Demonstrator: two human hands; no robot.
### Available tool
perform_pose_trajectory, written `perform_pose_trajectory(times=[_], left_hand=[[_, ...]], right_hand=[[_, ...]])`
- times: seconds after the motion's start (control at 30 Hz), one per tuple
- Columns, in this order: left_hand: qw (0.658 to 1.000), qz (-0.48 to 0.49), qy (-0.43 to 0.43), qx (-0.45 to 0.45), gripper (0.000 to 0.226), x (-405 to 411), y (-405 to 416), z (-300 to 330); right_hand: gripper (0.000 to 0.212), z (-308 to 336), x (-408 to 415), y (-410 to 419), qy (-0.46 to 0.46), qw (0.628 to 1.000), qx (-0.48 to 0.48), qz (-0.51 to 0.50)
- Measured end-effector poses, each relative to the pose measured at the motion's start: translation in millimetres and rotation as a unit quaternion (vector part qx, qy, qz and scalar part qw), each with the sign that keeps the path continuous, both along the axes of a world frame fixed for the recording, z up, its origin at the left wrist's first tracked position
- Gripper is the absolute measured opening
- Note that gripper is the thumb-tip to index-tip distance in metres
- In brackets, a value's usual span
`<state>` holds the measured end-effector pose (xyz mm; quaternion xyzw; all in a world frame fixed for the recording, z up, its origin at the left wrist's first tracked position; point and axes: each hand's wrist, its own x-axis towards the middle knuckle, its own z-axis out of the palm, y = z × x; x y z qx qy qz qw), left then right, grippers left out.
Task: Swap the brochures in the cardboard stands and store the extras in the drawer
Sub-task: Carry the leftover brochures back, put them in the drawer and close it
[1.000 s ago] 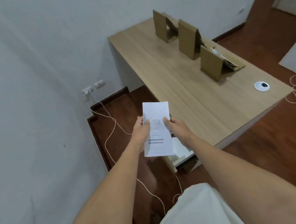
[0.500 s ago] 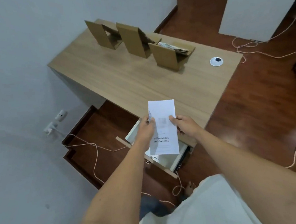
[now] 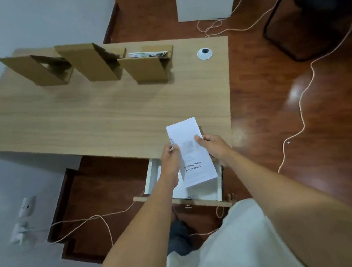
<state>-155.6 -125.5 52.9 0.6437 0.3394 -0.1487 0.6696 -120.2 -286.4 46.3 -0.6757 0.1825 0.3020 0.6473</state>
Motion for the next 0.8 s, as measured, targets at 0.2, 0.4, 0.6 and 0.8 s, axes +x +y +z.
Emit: perform_pose_trajectory(times=[0.2, 0.4, 0.6, 0.8], left_hand=[[0.993, -0.113, -0.019, -0.022, 0.016, 16, 69, -11], [0.970, -0.220, -0.066, 0.083, 0.018, 39, 111, -16], [0.836, -0.336, -0.165, 0.401, 0.048, 80, 157, -41], [0.728, -0.450, -0.157, 0.493, 0.078, 111, 188, -76]], right_hand=[[0.050, -10, -27, 48, 0.000, 0.992, -0.004, -0.123], [0.057, -11, -48, 77, 0.000, 0.985, -0.035, -0.170], [0.038, -34, -83, 79, 0.064, 0.978, 0.066, -0.187], [0.047, -51, -122, 94, 0.098, 0.986, 0.047, -0.124]])
